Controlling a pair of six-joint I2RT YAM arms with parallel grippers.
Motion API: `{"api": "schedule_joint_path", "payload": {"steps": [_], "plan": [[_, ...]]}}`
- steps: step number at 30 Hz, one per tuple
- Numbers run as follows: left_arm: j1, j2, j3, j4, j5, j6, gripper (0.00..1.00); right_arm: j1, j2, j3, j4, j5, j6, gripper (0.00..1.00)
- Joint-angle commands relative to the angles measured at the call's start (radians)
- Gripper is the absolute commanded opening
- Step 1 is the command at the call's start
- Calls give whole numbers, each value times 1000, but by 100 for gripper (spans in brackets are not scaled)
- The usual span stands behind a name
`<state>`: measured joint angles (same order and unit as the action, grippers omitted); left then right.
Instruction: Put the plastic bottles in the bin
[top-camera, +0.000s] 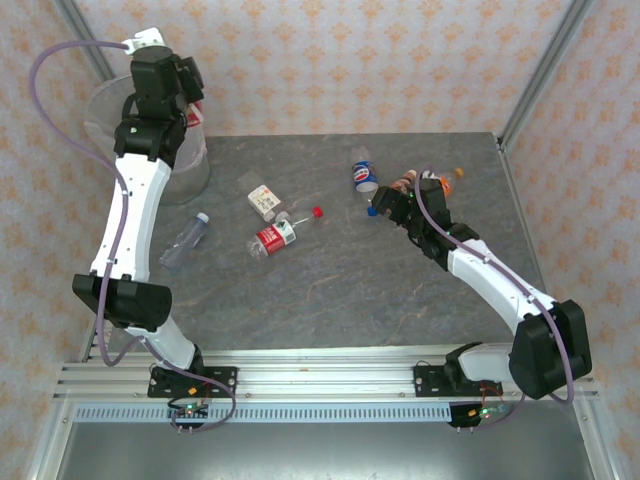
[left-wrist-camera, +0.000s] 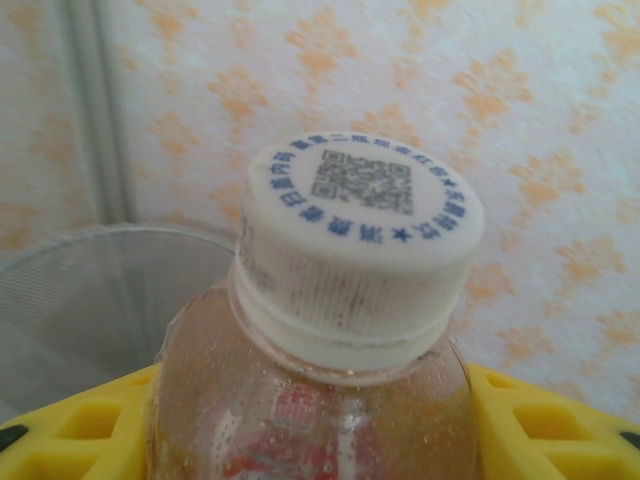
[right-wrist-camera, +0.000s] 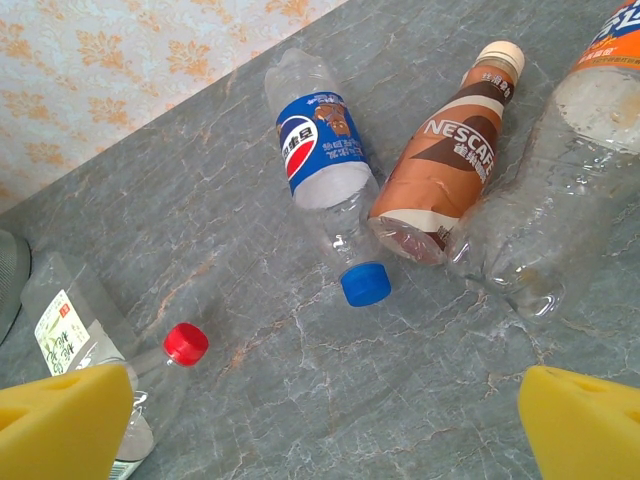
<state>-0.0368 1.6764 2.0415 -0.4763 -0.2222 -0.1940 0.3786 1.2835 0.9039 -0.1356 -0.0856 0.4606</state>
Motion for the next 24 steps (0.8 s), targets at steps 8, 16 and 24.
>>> {"api": "schedule_joint_path", "payload": {"steps": [8, 16, 24], "plan": [[129, 167, 216, -1, -69, 51, 46, -4, -42, -29, -10, 19, 7, 99], [159, 361, 380, -85, -99, 99, 46, -4, -69, -49, -21, 33, 3, 99], [188, 490, 480, -212, -83, 44, 50, -4, -69, -56, -25, 42, 4, 99]]}}
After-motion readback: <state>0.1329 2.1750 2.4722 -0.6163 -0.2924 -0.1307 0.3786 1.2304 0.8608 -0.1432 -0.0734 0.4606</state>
